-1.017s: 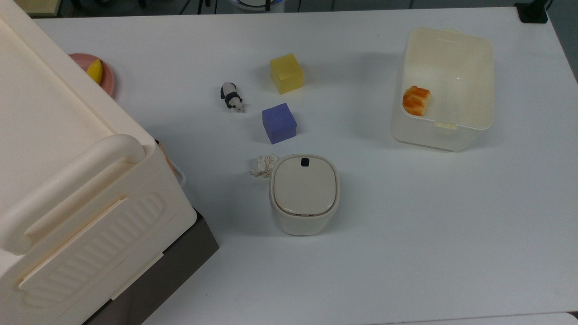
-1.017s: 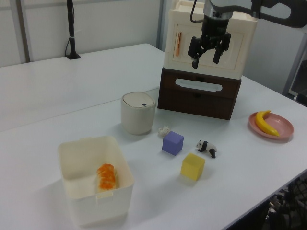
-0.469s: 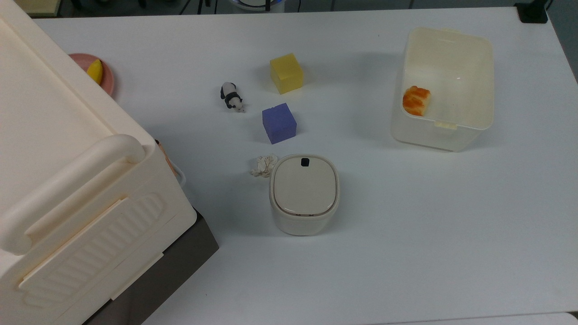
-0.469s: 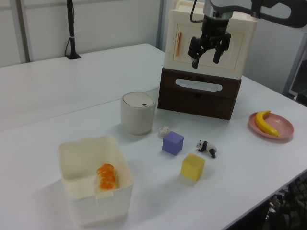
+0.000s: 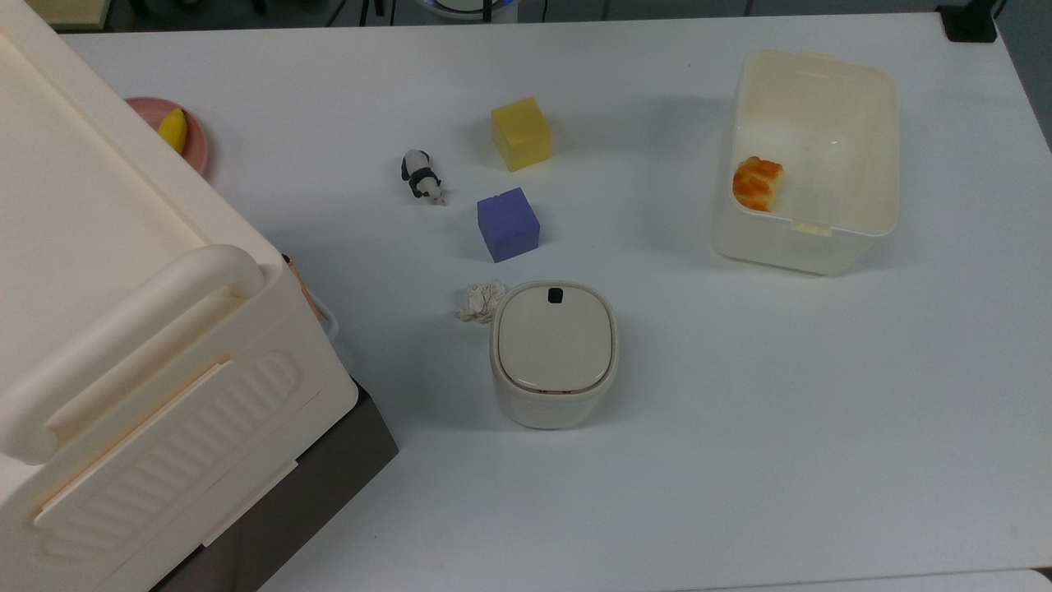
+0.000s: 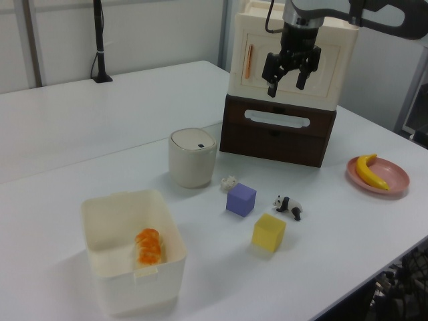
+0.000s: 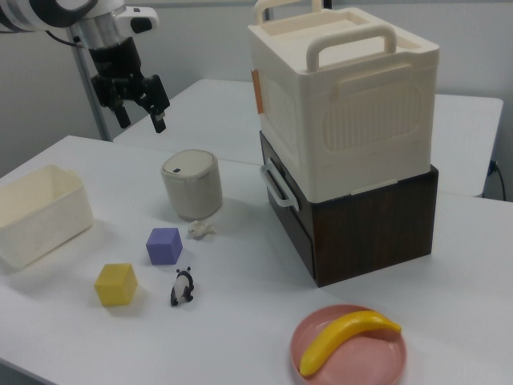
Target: Open the trash can
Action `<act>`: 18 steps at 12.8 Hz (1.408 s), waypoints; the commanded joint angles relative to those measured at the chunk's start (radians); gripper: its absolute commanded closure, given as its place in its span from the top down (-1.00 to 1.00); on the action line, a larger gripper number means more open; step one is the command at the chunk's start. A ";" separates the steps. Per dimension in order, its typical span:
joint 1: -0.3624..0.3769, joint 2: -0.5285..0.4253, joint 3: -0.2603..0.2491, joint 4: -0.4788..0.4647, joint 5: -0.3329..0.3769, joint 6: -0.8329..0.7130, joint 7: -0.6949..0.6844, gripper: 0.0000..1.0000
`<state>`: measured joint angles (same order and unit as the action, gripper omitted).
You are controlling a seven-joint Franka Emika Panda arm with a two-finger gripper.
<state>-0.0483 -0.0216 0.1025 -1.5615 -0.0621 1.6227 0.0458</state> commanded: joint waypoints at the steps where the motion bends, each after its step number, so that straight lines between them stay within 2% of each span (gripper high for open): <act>1: 0.007 -0.012 -0.001 -0.014 -0.005 -0.014 -0.047 0.12; 2: 0.007 -0.012 -0.001 -0.012 -0.005 -0.014 -0.047 -0.34; 3: 0.005 -0.014 -0.001 -0.012 -0.002 -0.015 -0.056 -0.99; 9: 0.007 -0.014 -0.001 -0.014 0.001 -0.006 -0.077 -1.00; 12: 0.010 0.012 -0.001 -0.012 0.002 0.106 -0.067 -1.00; 16: 0.073 0.142 -0.001 -0.002 -0.018 0.311 -0.081 -1.00; 18: 0.077 0.187 -0.001 -0.002 -0.013 0.356 -0.093 -1.00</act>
<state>0.0147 0.1255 0.1056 -1.5631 -0.0622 1.9229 -0.0178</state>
